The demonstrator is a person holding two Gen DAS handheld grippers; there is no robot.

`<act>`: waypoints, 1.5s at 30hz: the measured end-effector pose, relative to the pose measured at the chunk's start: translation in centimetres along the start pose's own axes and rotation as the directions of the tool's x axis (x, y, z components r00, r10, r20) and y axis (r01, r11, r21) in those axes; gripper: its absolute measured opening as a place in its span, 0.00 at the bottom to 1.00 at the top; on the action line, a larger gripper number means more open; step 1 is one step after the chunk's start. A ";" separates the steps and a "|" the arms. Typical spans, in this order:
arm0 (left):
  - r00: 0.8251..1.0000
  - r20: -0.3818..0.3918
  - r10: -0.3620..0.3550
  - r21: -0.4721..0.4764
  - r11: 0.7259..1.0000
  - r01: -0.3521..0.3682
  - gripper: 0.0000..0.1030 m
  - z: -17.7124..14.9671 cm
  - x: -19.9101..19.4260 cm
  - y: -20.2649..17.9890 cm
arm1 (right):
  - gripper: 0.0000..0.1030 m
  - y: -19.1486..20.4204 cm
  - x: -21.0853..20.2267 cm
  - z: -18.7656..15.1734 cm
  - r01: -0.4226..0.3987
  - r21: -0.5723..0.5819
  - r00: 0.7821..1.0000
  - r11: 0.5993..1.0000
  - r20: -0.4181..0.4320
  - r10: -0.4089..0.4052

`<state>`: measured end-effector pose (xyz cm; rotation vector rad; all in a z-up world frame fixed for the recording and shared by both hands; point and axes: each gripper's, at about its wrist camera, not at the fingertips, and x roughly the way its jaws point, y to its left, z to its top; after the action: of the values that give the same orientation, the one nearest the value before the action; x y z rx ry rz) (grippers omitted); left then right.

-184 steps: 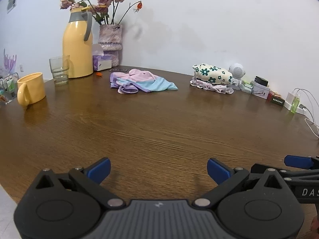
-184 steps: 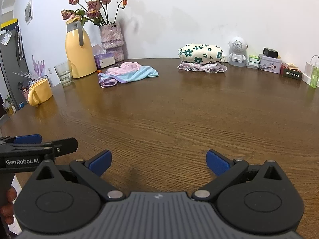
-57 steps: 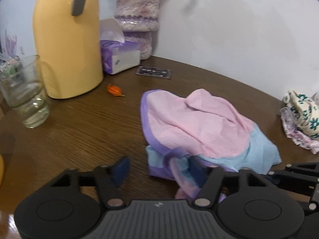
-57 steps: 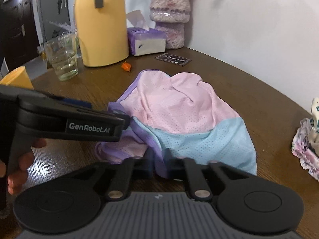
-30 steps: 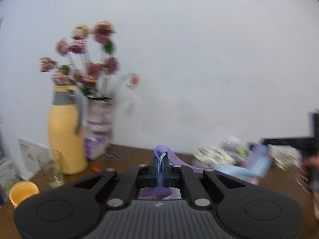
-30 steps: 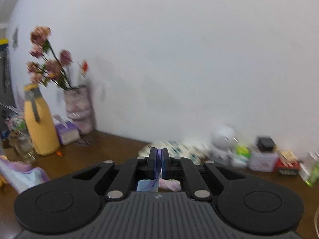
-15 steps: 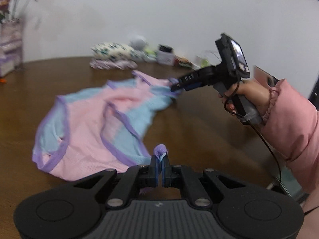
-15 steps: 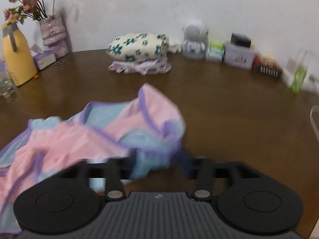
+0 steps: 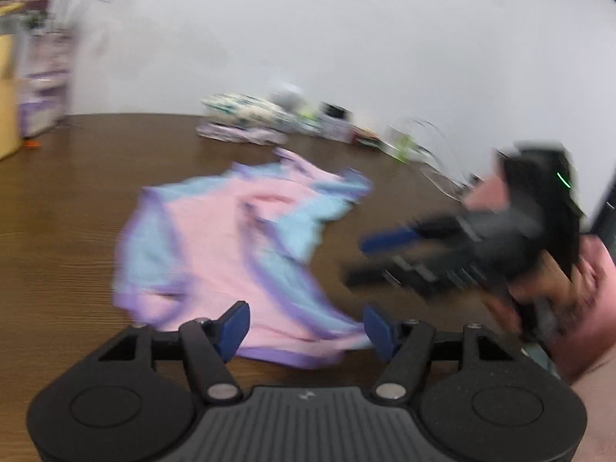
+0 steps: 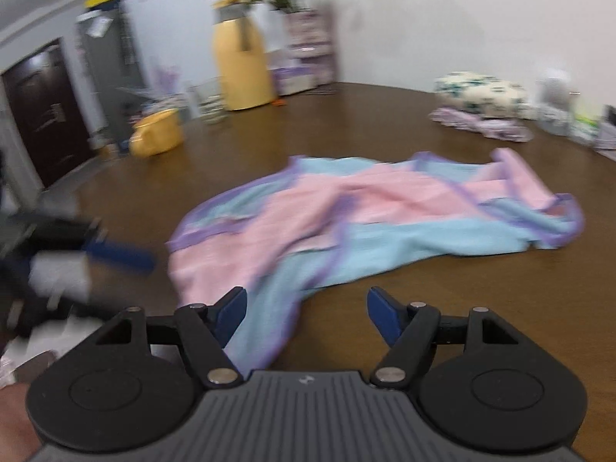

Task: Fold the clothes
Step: 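Lift the garment with both tools and shake it open over the table, then raise the garment high with both tools, holding it hanging between them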

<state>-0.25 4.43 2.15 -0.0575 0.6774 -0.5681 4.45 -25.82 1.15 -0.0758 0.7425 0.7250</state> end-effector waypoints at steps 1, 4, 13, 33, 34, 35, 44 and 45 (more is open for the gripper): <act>0.999 -0.001 0.052 -0.008 0.999 -0.052 0.63 0.1 -0.2 0.9 | 0.66 0.7 0.3 -0.2 -0.027 -0.014 1.000 1.000 -0.004 0.027; 0.987 -0.023 0.158 0.014 0.987 -0.158 0.59 0.5 0.7 3.1 | 0.64 3.1 1.2 -0.6 -0.086 -0.076 0.996 0.993 -0.032 0.084; 0.985 -0.112 0.132 0.208 0.972 -0.106 0.36 1.7 5.7 3.3 | 0.49 4.8 3.8 -1.3 -0.077 -0.121 0.992 0.990 -0.111 0.063; 0.986 -0.143 0.089 0.259 0.965 -0.049 0.14 1.3 4.7 3.6 | 0.28 2.3 3.3 -1.2 -0.205 0.041 0.969 0.978 -0.129 0.209; 0.985 -0.151 0.089 0.274 0.961 -0.045 0.15 1.4 4.8 3.5 | 0.28 2.2 3.3 -1.3 -0.209 0.050 0.968 0.977 -0.130 0.213; 0.983 -0.159 0.087 0.287 0.957 -0.038 0.19 1.4 4.9 3.5 | 0.28 2.1 3.3 -1.4 -0.211 0.059 0.967 0.976 -0.131 0.218; 0.978 -0.188 0.095 0.361 0.933 -0.021 0.01 2.0 5.5 3.8 | 0.02 1.3 3.0 -0.9 -0.238 0.122 0.963 0.964 -0.097 0.251; 0.981 -0.175 0.088 0.359 0.933 -0.020 0.01 2.3 5.2 3.8 | 0.02 1.0 2.6 -0.5 -0.244 0.132 0.963 0.961 -0.083 0.256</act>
<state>6.29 4.66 0.12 0.3589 0.7486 -0.6408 4.86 -23.72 -0.77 0.0951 0.8997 0.9201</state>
